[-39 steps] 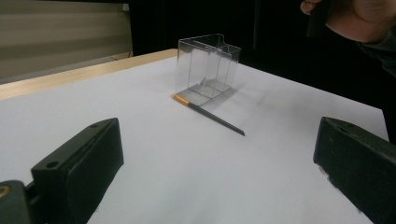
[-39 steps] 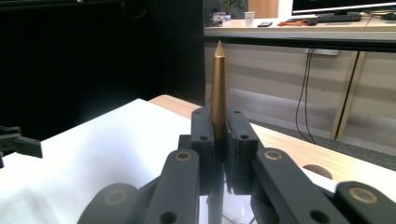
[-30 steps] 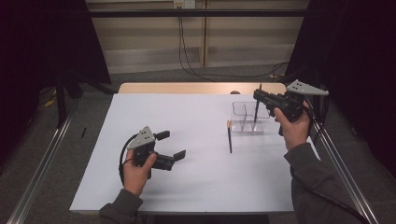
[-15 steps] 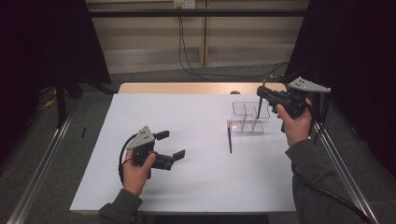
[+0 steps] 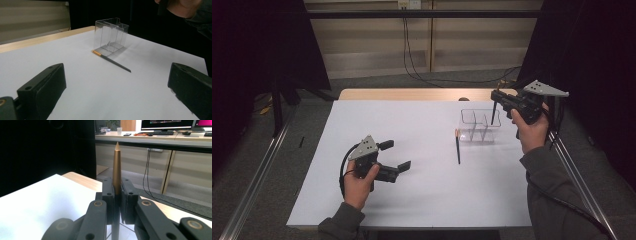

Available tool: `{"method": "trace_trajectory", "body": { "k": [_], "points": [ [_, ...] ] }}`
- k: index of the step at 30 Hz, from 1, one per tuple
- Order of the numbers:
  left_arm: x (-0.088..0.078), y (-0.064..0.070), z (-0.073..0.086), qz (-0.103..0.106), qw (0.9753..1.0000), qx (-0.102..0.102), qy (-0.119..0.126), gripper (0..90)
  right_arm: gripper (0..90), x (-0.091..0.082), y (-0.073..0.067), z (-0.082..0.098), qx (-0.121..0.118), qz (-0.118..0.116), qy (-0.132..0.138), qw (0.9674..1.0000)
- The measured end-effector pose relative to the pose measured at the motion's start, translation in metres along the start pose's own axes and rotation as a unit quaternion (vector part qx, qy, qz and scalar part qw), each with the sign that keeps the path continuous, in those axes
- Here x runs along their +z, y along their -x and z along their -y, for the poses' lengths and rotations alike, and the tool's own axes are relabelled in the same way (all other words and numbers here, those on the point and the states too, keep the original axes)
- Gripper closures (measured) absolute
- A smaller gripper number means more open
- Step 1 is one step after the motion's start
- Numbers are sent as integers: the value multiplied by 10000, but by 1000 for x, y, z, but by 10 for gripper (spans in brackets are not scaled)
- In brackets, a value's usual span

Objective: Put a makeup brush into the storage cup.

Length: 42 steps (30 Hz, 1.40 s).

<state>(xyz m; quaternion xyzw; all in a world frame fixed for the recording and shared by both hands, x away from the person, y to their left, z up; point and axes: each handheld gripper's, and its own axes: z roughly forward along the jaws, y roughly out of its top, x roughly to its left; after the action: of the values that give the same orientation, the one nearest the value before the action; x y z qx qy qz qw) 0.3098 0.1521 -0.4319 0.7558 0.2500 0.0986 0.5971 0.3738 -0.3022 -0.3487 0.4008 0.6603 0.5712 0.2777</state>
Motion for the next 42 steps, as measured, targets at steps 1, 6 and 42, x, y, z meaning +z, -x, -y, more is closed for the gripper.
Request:
{"method": "trace_trajectory", "body": {
  "k": [1, 6, 42],
  "points": [
    [0, 0, 0, -1, 10000, 0, 1, 14, 836, 0, 1, 0, 0, 19, -2, 10000],
    [0, -1, 0, 23, 10000, 25, 5, 14, 836, -1, 5, -1, -35, 69, 17, 10000],
    [-1, -1, 0, -36, 10000, 19, -2, 15, 835, 4, 20, 13, -90, 438, -66, 9990]
  ]
}}
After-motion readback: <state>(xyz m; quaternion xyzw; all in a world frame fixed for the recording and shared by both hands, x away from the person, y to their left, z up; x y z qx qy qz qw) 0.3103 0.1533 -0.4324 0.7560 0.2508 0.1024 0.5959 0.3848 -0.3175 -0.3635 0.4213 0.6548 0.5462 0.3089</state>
